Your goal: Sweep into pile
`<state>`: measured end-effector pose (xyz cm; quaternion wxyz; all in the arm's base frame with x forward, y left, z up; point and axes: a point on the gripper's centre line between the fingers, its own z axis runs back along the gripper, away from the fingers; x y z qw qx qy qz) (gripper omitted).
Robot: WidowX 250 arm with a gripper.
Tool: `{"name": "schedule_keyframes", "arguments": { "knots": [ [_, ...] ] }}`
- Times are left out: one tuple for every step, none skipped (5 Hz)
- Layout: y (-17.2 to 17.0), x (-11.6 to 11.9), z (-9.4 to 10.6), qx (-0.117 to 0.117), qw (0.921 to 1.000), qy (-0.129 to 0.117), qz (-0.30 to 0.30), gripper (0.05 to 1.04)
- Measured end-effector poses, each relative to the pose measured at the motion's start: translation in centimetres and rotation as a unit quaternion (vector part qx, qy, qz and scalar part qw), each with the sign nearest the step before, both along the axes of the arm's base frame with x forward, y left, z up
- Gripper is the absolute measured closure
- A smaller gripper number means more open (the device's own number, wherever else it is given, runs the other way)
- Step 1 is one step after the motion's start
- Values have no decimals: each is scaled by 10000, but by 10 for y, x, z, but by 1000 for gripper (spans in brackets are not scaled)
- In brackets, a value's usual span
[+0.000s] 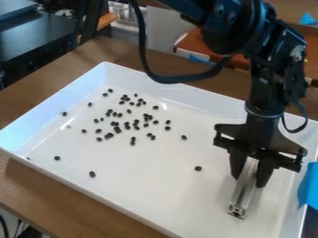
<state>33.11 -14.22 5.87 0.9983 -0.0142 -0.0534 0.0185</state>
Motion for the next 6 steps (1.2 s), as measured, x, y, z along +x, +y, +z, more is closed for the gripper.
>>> {"name": "schedule_keyframes", "arguments": {
  "knots": [
    [10, -2, -1, -6, 9999, 32, -111, 711],
    [25, -1, -2, -33, 9998, 76, -161, 711],
    [49, 1, -2, -10, 9999, 59, -147, 711],
    [66, 3, -3, 2, 9998, 31, -191, 711],
    [88, 1, -2, 5, 9999, 28, -143, 711],
    [108, 0, -2, -1, 9998, 53, -167, 711]
  ]
}}
